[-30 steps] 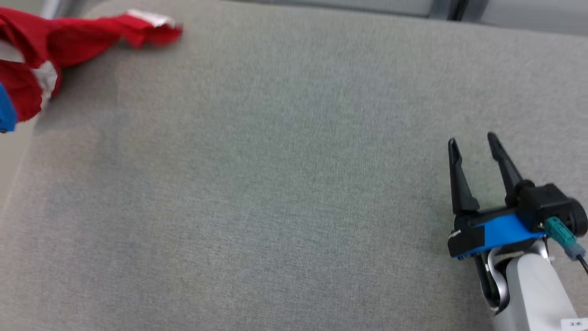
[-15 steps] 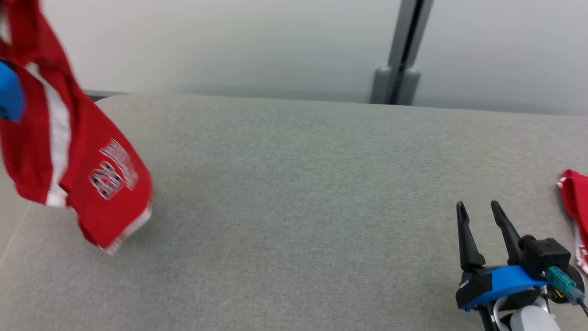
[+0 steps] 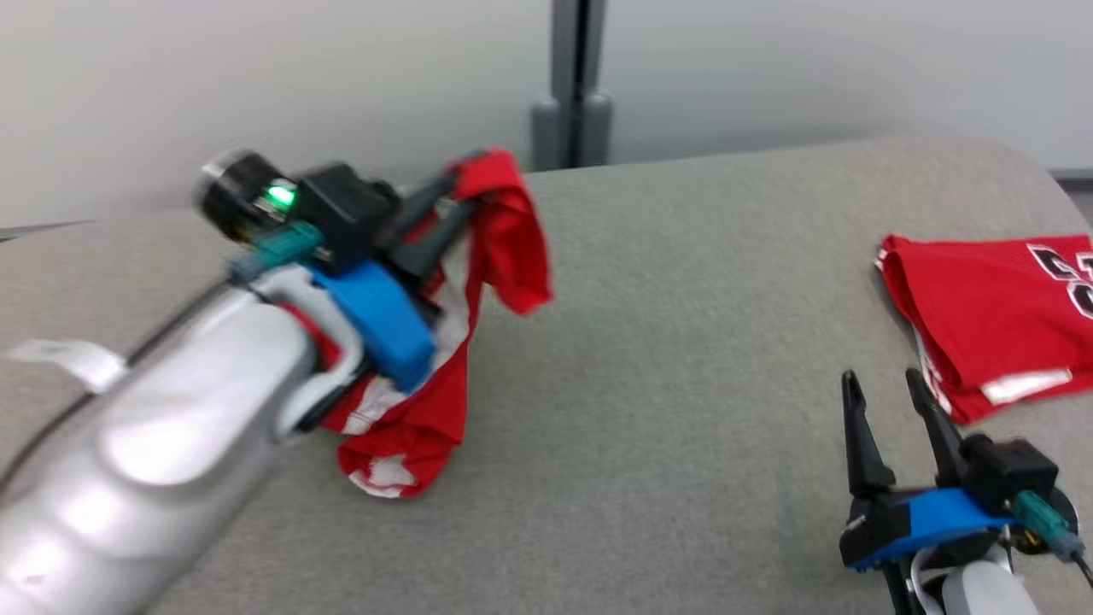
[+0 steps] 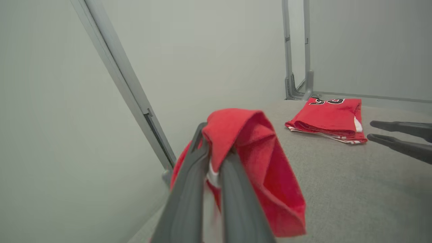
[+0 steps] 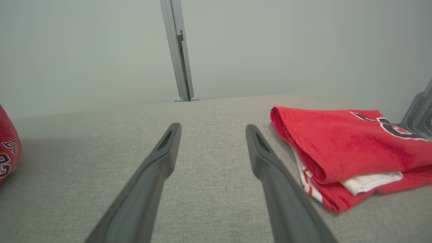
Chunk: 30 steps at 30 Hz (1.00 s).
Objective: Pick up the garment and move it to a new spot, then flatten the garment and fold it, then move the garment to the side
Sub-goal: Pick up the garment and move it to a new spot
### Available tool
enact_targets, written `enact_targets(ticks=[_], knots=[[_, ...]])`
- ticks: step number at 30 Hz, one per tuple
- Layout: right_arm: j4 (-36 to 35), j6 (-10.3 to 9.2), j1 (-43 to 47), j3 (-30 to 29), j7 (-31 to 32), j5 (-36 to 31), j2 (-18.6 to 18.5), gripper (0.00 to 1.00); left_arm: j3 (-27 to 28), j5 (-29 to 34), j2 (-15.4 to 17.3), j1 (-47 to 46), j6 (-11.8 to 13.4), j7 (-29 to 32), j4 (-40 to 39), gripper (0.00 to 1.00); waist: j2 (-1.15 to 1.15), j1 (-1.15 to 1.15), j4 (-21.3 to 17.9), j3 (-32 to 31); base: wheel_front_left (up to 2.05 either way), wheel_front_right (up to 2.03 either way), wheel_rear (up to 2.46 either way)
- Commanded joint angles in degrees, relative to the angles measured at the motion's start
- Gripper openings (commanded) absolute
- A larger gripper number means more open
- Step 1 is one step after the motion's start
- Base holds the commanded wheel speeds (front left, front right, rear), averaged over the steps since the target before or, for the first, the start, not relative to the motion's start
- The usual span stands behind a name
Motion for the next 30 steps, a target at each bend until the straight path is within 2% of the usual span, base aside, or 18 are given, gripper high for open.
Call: enact_targets(ticks=[1,6,10,13,14,15,16,24,30], knots=[[-0.23,-0.01,-0.94,0.06,-0.17,0.34,-0.18,1.0,-0.21,-0.24,-0.96,0.83,-0.01,-0.87,0.83,0.0,0.0,0.0,-0.49,0.55,0.0,0.0,0.0],[-0.82,-0.01,-3.67,1.9,-0.18,1.58,-0.2,1.0,-3.39,0.58,-11.72,1.64,0.02,-5.26,10.54,0.0,0.0,0.0,-5.41,5.42,0.0,0.0,0.0],[-1.03,-0.01,-5.08,2.5,-0.17,2.36,-0.18,1.0,-6.57,1.67,-17.66,0.46,-0.02,-7.14,18.24,0.0,0.0,0.0,-8.47,8.72,0.0,0.0,0.0],[-1.1,-0.01,-5.37,2.61,-0.18,2.96,-0.17,1.0,-8.53,2.11,-20.54,-0.73,-0.03,-8.15,22.81,0.0,0.0,0.0,-9.88,10.59,0.0,0.0,0.0],[-1.09,-0.01,-5.47,2.62,-0.18,3.1,-0.18,1.0,-8.82,2.39,-21.22,-1.11,-0.03,-8.49,24.23,0.15,0.0,0.0,-10.17,11.1,0.0,0.0,0.0],[-1.18,-0.01,-5.6,2.7,-0.18,3.28,-0.17,1.0,-9.17,2.65,-21.79,-1.39,-0.03,-8.72,25.43,0.62,0.0,0.0,-10.39,11.55,0.0,0.0,0.0],[-1.26,-0.01,-5.71,2.66,-0.18,3.48,-0.18,1.0,-9.3,2.74,-22.37,-1.54,-0.04,-9.0,26.53,1.0,0.0,0.0,-10.49,11.91,0.0,0.0,0.0],[-1.11,-0.01,-5.66,1.61,-0.18,3.28,-0.18,1.0,-8.03,3.7,-24.41,-2.35,-0.04,-9.43,29.81,1.0,0.0,0.0,-7.96,12.35,0.0,0.0,0.0],[-1.33,-0.01,-6.15,1.59,-0.18,2.67,-0.18,1.0,-3.57,5.3,-23.32,0.79,1.0,-9.45,27.33,1.0,0.0,0.0,-4.62,10.94,0.0,0.0,0.0]])
